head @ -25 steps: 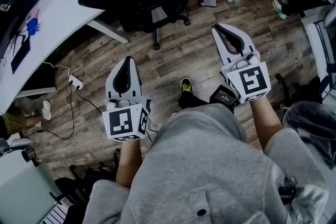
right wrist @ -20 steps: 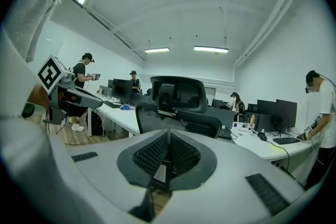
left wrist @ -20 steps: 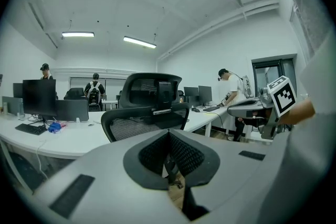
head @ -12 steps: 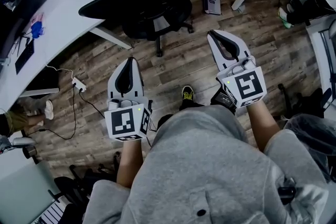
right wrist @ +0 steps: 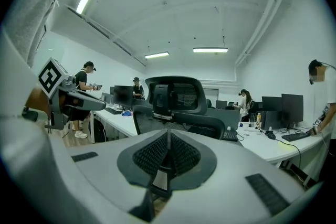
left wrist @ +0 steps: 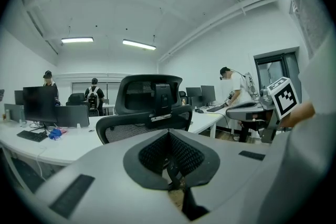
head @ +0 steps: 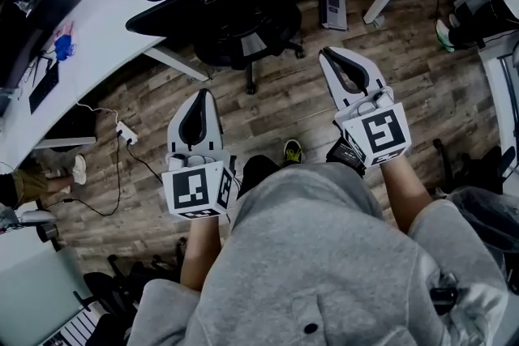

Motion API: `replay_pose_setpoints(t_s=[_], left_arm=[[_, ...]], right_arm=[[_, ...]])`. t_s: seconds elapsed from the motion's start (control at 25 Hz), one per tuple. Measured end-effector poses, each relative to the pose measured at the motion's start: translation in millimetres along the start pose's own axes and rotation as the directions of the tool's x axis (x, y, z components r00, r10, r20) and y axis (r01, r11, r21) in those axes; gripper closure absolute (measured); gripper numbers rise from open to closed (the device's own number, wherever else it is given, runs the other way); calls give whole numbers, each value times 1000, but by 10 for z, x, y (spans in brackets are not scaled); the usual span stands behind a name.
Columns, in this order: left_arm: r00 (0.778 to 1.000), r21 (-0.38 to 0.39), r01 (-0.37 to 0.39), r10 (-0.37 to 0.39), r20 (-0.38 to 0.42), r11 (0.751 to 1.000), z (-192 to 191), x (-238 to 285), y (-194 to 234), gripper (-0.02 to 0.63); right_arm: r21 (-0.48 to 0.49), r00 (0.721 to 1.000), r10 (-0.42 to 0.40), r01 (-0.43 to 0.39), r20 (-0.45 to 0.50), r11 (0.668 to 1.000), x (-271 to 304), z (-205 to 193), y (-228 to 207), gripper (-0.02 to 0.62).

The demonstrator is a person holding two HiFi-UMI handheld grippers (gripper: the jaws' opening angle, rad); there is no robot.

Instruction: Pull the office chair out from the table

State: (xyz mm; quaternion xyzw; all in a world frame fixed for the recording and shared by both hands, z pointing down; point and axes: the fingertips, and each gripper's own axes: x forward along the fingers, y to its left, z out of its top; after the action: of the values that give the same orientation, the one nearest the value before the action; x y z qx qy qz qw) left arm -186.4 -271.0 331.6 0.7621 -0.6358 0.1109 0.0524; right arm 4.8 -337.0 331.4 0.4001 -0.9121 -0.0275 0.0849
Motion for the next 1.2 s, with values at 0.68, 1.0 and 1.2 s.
replay_pose_setpoints(t_s=[0.68,1.0,1.2], left_arm=[[999,-3,-39,40,24,999,85,324,416,594],[998,-15,-60,60,26,998,162,713,745,594],[995,4,-96,96,25,995,233,903,1006,594]], right_arm=[[-50,1000,10,-10,5,999,428,117,-111,558],[-110,1000,-1,1,-4,994,895,213,-343,558],[-144,1000,-11,10,-10,990,1152,260,-511,558]])
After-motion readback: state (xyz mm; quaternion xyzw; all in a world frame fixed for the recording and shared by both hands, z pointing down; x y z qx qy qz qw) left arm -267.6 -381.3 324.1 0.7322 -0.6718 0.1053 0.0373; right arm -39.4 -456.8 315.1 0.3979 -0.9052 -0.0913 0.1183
